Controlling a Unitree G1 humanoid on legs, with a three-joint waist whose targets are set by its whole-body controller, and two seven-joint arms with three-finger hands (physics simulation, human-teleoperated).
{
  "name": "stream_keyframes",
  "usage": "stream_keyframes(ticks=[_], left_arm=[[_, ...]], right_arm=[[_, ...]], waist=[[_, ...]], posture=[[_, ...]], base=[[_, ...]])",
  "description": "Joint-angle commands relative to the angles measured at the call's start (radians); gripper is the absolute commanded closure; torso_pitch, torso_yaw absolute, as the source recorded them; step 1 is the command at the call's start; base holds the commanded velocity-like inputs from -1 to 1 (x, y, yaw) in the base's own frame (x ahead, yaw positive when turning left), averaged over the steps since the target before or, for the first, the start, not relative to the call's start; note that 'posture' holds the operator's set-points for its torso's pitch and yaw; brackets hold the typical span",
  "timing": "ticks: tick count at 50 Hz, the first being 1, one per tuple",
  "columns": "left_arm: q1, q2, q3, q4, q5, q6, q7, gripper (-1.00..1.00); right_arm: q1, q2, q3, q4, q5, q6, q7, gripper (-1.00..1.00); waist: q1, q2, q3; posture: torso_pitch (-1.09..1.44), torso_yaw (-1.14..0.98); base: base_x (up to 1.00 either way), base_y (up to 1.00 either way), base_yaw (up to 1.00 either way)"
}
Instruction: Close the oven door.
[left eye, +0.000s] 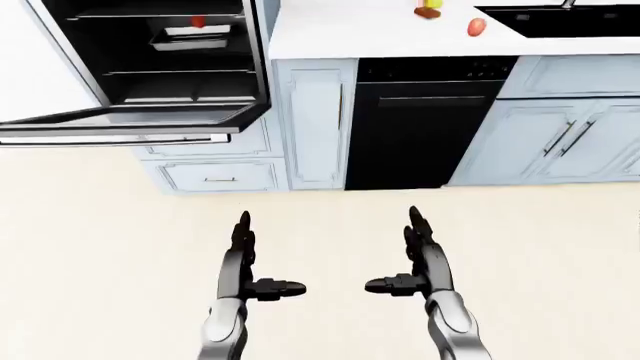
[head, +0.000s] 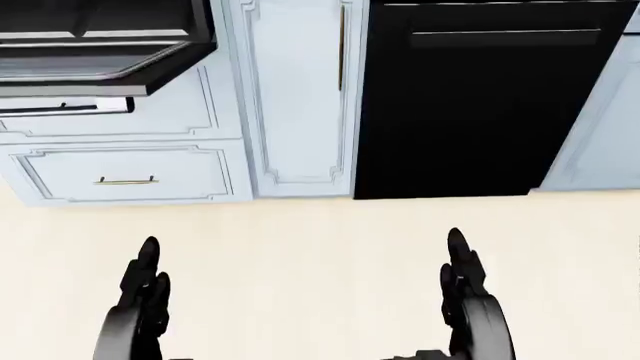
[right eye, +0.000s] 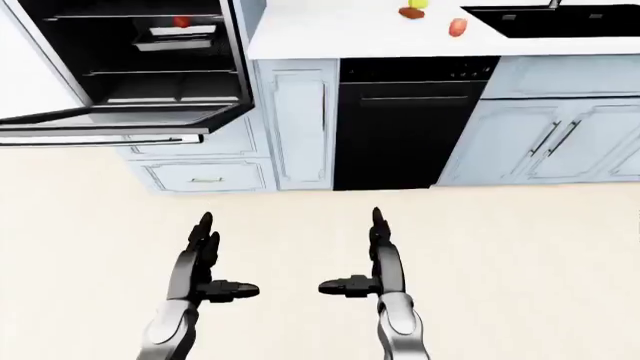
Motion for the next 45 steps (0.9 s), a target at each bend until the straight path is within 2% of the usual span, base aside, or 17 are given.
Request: stream_keyframes(ticks=[1, 3, 4, 5, 7, 8, 12, 15, 17, 18, 20, 24, 25, 28, 33, 36, 45], left_arm=[[-0.032, 0.006, -0.011, -0.077, 0.022, -0.047, 0.003, -1.0], [-0.031, 0.011, -0.029, -0.081, 0.071, -0.03, 0.004, -1.0], [-0.032, 0.008, -0.028, -0.078, 0.077, -0.03, 0.005, -1.0], [-0.032, 0.006, -0.024, -0.081, 0.075, -0.026, 0.004, -1.0], [-0.032, 0.003, -0.018, -0.08, 0.069, -0.023, 0.004, -1.0], [-0.033, 0.003, -0.02, -0.079, 0.074, -0.021, 0.006, -1.0], [-0.027, -0.001, -0.014, -0.09, 0.054, -0.035, 0.005, -1.0], [-0.019, 0.028, 0.031, -0.083, 0.048, -0.098, 0.003, -1.0], [0.007, 0.054, 0.096, 0.058, 0.04, -0.296, 0.008, -1.0], [0.025, 0.056, 0.129, 0.167, -0.035, -0.363, -0.035, -1.0], [0.012, 0.071, 0.15, 0.326, -0.043, -0.491, -0.048, -1.0], [-0.057, 0.106, 0.156, 0.749, -0.066, -0.803, -0.107, -1.0], [-0.072, 0.114, 0.154, 0.803, -0.083, -0.8, -0.111, -1.0], [-0.152, 0.156, 0.159, 1.131, -0.077, -0.995, -0.073, -1.0], [-0.117, 0.163, 0.167, 1.26, -0.138, -0.994, -0.147, -1.0], [-0.083, 0.171, 0.169, 1.28, -0.13, -0.98, -0.129, -1.0], [-0.005, 0.154, 0.233, 1.302, -0.165, -0.973, -0.2, -1.0]], right_arm=[[-0.031, -0.005, 0.003, -0.077, -0.005, -0.062, 0.002, -1.0], [-0.031, -0.006, 0.009, -0.071, -0.019, -0.058, 0.004, -1.0], [-0.028, 0.003, 0.003, -0.074, 0.006, -0.04, 0.006, -1.0], [-0.023, 0.004, 0.01, -0.072, -0.001, -0.04, 0.003, -1.0], [-0.025, 0.003, 0.012, -0.068, -0.005, -0.036, 0.002, -1.0], [-0.026, 0.004, 0.01, -0.067, 0.0, -0.031, 0.0, -1.0], [-0.021, 0.002, 0.007, -0.079, 0.002, -0.029, -0.003, -1.0], [-0.048, -0.04, -0.041, -0.016, -0.033, -0.1, -0.014, -1.0], [-0.062, -0.06, -0.092, 0.126, 0.013, -0.196, 0.013, -1.0], [-0.079, -0.08, -0.11, 0.263, -0.006, -0.306, 0.009, -1.0], [-0.099, -0.108, -0.103, 0.435, -0.085, -0.446, -0.023, -1.0], [-0.145, -0.143, -0.115, 0.755, -0.069, -0.619, -0.008, -1.0], [-0.164, -0.153, -0.111, 0.828, -0.078, -0.667, -0.016, -1.0], [-0.208, -0.193, -0.12, 1.103, -0.051, -0.815, 0.016, -1.0], [-0.203, -0.216, -0.143, 1.226, 0.017, -0.876, 0.049, -1.0], [-0.174, -0.227, -0.157, 1.256, 0.041, -0.888, 0.058, -1.0], [-0.093, -0.234, -0.191, 1.288, 0.048, -0.896, 0.059, -1.0]], waist=[[-0.002, -0.008, -0.001], [0.006, 0.0, -0.061], [0.006, -0.001, -0.051], [0.005, -0.006, -0.017], [0.007, -0.008, -0.069], [0.007, -0.008, -0.074], [0.008, -0.006, -0.077], [0.007, -0.005, -0.079], [0.007, -0.004, -0.08], [0.005, -0.005, -0.08], [0.004, -0.004, -0.082], [0.007, -0.004, -0.088], [0.006, -0.004, -0.083], [0.005, -0.005, -0.078], [0.002, -0.006, -0.072], [-0.001, -0.005, -0.069], [0.0, -0.009, -0.054]], posture=[[0.0, 0.0], [0.0, 0.0], [0.0, 0.0], [0.0, 0.0], [0.0, 0.0], [0.0, 0.0], [0.0, 0.0], [0.0, 0.0], [0.0, 0.0], [0.0, 0.0], [0.0, 0.0], [0.0, 0.0], [0.0, 0.0], [0.0, 0.0], [0.0, 0.0], [0.0, 0.0], [0.0, 0.0]], base=[[0.0, 0.0, 0.0], [0.0, 0.0, 0.0], [0.0, 0.0, 0.0], [0.0, 0.0, 0.0], [0.0, 0.0, 0.0], [0.0, 0.0, 0.0], [0.0, 0.0, 0.0], [0.0, 0.0, 0.0], [0.0, 0.0, 0.0], [0.0, 0.0, 0.0], [0.0, 0.0, 0.0], [0.0, 0.0, 0.0], [0.0, 0.0, 0.0], [0.0, 0.0, 0.0], [0.0, 0.0, 0.0], [0.0, 0.0, 0.0], [0.0, 0.0, 0.0]])
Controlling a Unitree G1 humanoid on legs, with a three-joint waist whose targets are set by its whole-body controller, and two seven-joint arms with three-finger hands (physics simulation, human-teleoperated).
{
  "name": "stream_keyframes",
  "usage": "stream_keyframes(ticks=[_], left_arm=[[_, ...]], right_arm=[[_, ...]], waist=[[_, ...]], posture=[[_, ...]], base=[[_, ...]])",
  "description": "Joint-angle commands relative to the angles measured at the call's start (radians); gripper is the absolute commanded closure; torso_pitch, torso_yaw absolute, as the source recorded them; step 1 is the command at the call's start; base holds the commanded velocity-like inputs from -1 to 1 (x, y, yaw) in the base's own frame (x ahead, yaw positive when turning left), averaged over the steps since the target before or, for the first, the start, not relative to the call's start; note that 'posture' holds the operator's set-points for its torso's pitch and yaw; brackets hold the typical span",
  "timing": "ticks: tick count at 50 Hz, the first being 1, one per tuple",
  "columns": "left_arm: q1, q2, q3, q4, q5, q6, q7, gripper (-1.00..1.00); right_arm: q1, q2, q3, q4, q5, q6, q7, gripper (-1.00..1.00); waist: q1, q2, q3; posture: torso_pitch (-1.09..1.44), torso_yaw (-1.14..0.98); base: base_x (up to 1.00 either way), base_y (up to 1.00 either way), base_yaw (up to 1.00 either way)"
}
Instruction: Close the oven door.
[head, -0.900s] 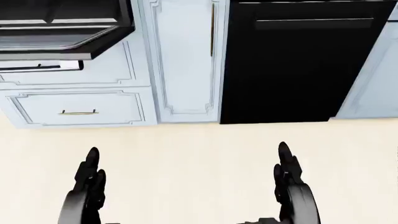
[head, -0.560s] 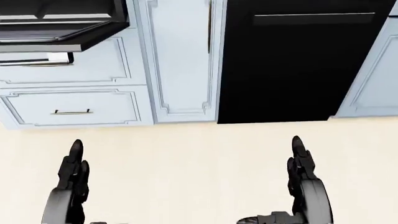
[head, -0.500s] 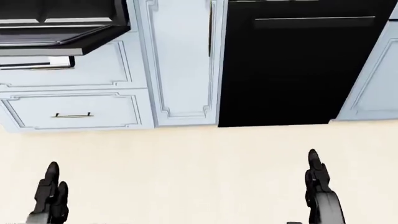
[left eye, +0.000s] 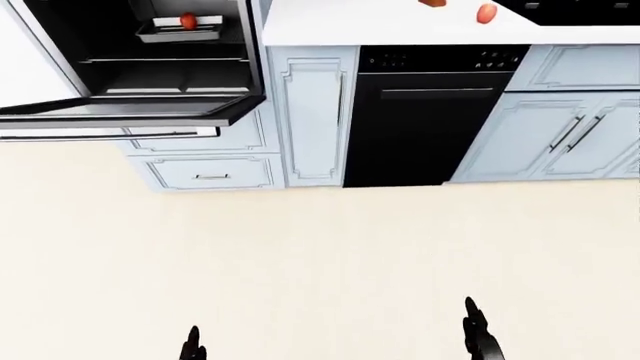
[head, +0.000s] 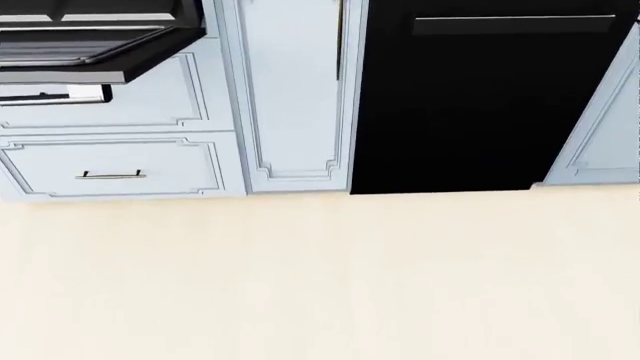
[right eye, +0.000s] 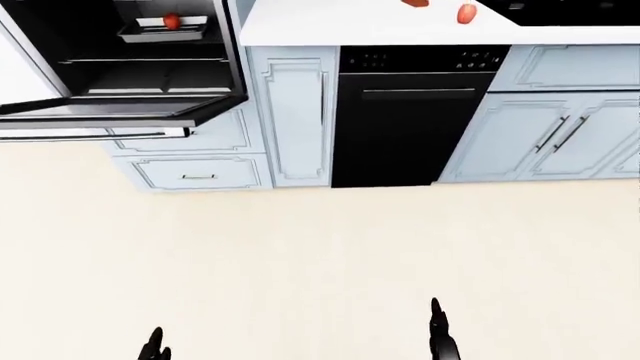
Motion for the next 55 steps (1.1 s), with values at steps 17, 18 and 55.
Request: stream_keyframes(ticks=[17, 18, 55], left_arm=[[0.015, 0.005, 0.017, -0.016, 0.008, 0.0, -0.003, -1.0], [0.016, 0.003, 0.016, -0.016, 0.008, 0.0, -0.004, -1.0], [0.017, 0.003, 0.009, -0.016, 0.027, 0.003, 0.006, -1.0]], right_arm=[[0.021, -0.014, -0.019, -0.014, -0.029, -0.045, -0.027, -1.0], [0.02, -0.015, -0.022, -0.014, -0.026, -0.042, -0.026, -1.0], [0.02, -0.015, -0.029, -0.014, -0.029, -0.037, -0.016, -1.0]], waist=[[-0.001, 0.004, -0.027], [-0.001, 0.0, -0.015], [0.011, 0.06, -0.01]], posture=[[0.0, 0.0], [0.0, 0.0], [0.0, 0.0]], base=[[0.0, 0.01, 0.0], [0.0, 0.17, 0.0], [0.0, 0.17, 0.0]])
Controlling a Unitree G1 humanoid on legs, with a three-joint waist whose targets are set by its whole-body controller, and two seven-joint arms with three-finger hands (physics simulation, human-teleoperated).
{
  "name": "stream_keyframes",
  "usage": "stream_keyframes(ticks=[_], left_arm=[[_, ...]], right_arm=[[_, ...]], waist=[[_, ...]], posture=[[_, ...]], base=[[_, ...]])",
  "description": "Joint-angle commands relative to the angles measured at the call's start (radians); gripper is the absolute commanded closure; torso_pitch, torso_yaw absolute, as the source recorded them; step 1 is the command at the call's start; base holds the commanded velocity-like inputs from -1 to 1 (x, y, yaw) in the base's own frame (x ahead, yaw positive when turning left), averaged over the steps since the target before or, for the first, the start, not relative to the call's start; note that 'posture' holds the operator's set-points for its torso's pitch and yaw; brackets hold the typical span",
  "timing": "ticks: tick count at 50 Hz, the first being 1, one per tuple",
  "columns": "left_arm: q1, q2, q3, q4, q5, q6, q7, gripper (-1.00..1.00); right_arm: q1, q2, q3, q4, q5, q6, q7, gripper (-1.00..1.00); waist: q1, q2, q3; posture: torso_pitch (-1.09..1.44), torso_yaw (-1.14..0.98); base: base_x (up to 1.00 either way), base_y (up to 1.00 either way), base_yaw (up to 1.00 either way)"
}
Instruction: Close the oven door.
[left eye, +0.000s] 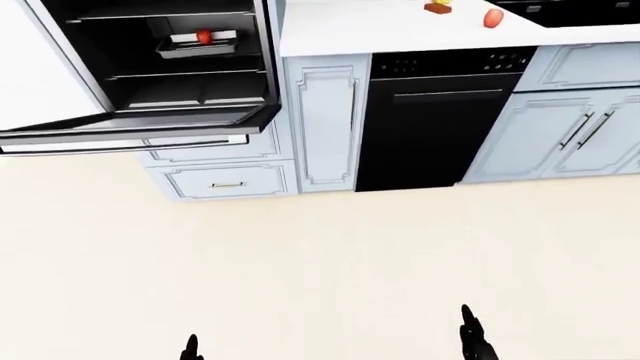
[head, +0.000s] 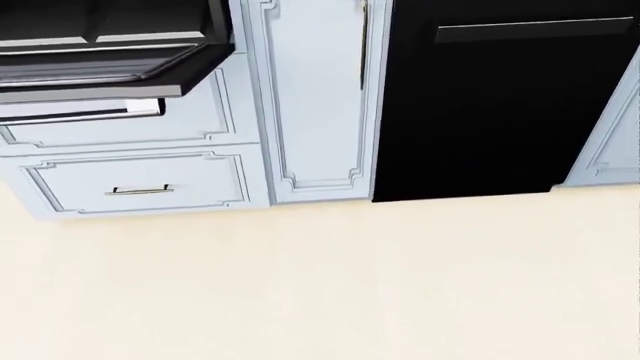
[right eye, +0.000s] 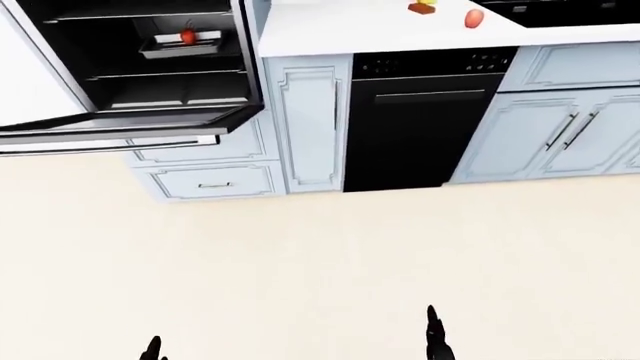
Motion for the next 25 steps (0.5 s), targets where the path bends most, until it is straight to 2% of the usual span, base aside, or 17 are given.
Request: stream_keyframes(ticks=[1, 7, 9, 11, 12, 13, 14, 15, 18, 22, 24, 25], left_arm=[[-0.007, -0.001, -0.004, -0.013, 0.002, -0.026, -0.007, -1.0], [-0.006, -0.001, -0.005, -0.013, 0.003, -0.026, -0.006, -1.0], [-0.007, -0.001, -0.005, -0.013, 0.004, -0.025, -0.005, -1.0], [-0.009, -0.001, -0.005, -0.013, 0.003, -0.023, -0.006, -1.0], [-0.009, -0.001, -0.005, -0.013, 0.003, -0.023, -0.007, -1.0], [-0.009, -0.001, -0.005, -0.013, 0.003, -0.022, -0.007, -1.0], [-0.008, -0.002, -0.006, -0.013, 0.005, -0.022, -0.004, -1.0], [-0.008, -0.003, -0.007, -0.013, 0.005, -0.023, -0.005, -1.0], [-0.006, -0.004, -0.009, -0.014, 0.005, -0.024, -0.003, -1.0], [-0.003, -0.004, -0.009, -0.013, 0.002, -0.025, -0.005, -1.0], [-0.004, -0.002, -0.008, -0.013, 0.001, -0.023, -0.007, -1.0], [-0.005, -0.001, -0.007, -0.013, 0.0, -0.021, -0.009, -1.0]], right_arm=[[-0.008, -0.03, -0.018, -0.021, 0.019, -0.029, -0.009, -1.0], [-0.006, -0.029, -0.017, -0.021, 0.02, -0.029, -0.008, -1.0], [-0.008, -0.029, -0.017, -0.021, 0.022, -0.027, -0.007, -1.0], [-0.009, -0.028, -0.016, -0.021, 0.021, -0.026, -0.007, -1.0], [-0.009, -0.028, -0.015, -0.021, 0.02, -0.027, -0.009, -1.0], [-0.008, -0.028, -0.013, -0.021, 0.017, -0.027, -0.012, -1.0], [-0.008, -0.028, -0.013, -0.021, 0.017, -0.027, -0.011, -1.0], [-0.008, -0.028, -0.013, -0.021, 0.017, -0.027, -0.012, -1.0], [-0.008, -0.028, -0.012, -0.021, 0.017, -0.025, -0.011, -1.0], [-0.006, -0.029, -0.013, -0.021, 0.017, -0.025, -0.013, -1.0], [-0.007, -0.029, -0.013, -0.021, 0.017, -0.024, -0.014, -1.0], [-0.007, -0.029, -0.013, -0.021, 0.017, -0.024, -0.013, -1.0]], waist=[[-0.005, -0.011, -0.008], [-0.01, -0.066, 0.001], [-0.011, -0.095, 0.001], [-0.014, -0.141, -0.006], [-0.017, -0.156, -0.006], [-0.027, -0.108, -0.003], [-0.021, -0.121, -0.005], [-0.027, -0.122, -0.005], [-0.025, -0.105, -0.009], [-0.022, -0.062, 0.0], [-0.021, -0.025, 0.0], [-0.02, 0.002, -0.003]], posture=[[0.0, 0.0], [0.0, 0.0], [0.0, 0.0], [0.0, 0.0], [0.0, 0.0], [0.0, 0.0], [0.0, 0.0], [0.0, 0.0], [0.0, 0.0], [0.0, 0.0], [0.0, 0.0], [0.0, 0.0]], base=[[0.0, 0.18, 0.0], [0.0, 0.17, 0.0], [0.0, 0.18, 0.0], [0.0, 0.17, 0.0], [0.0, 0.18, 0.0], [0.0, 0.17, 0.0], [0.0, 0.18, 0.0], [0.0, 0.16, 0.0], [0.0, 0.17, 0.0], [0.0, 0.17, 0.0], [0.0, 0.17, 0.0], [0.0, 0.17, 0.0]])
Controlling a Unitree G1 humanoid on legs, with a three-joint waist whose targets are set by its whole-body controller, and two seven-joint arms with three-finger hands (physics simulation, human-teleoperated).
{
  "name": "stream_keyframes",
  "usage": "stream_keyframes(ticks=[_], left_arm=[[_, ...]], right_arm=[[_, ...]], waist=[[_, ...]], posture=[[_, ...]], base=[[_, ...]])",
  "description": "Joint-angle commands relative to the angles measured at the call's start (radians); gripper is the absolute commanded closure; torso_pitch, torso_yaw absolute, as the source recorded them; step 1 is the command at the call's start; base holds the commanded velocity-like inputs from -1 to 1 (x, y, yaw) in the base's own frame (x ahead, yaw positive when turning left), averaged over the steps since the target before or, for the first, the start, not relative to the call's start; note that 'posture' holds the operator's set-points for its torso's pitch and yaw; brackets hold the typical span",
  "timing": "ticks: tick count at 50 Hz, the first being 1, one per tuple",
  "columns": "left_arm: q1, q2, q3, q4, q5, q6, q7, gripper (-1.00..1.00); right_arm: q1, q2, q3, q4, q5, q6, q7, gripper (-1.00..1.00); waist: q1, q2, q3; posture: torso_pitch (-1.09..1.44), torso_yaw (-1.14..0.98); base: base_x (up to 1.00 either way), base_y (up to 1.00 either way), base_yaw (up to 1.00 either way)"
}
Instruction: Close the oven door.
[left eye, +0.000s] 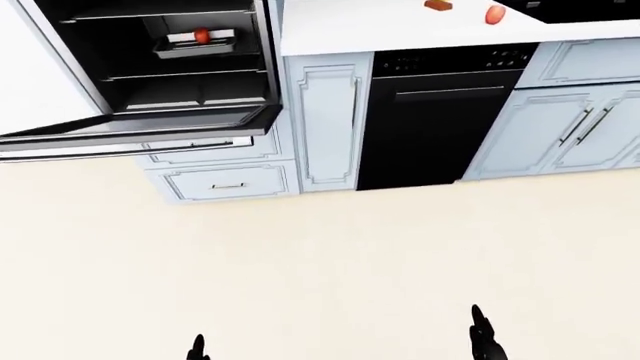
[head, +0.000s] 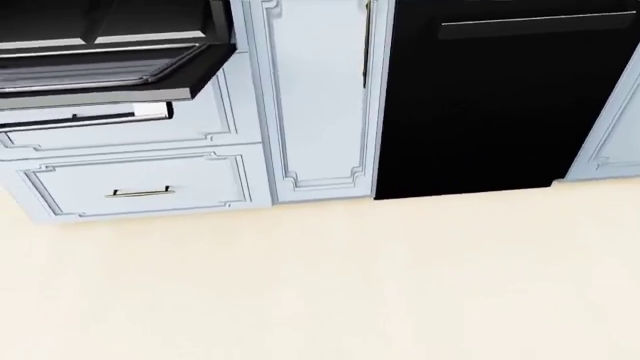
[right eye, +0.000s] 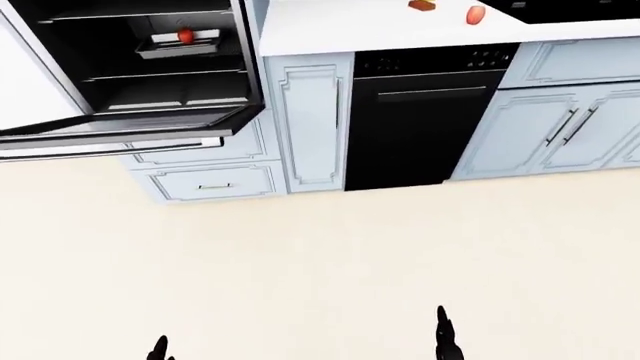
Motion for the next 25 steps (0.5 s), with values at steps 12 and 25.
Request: stream_keyframes(ticks=[12, 25], left_arm=[[-0.006, 0.015, 0.01, -0.014, -0.008, -0.018, -0.002, -1.0], [-0.007, 0.016, 0.011, -0.014, -0.011, -0.015, -0.006, -1.0]], right_arm=[[-0.01, -0.006, -0.002, -0.018, 0.001, -0.023, -0.002, -1.0], [-0.01, -0.005, -0.002, -0.018, 0.001, -0.026, -0.002, -1.0]], waist=[[0.009, -0.075, -0.005], [-0.003, -0.104, -0.007]], posture=[[0.0, 0.0], [0.0, 0.0]], base=[[0.0, 0.17, 0.0], [0.0, 0.18, 0.0]])
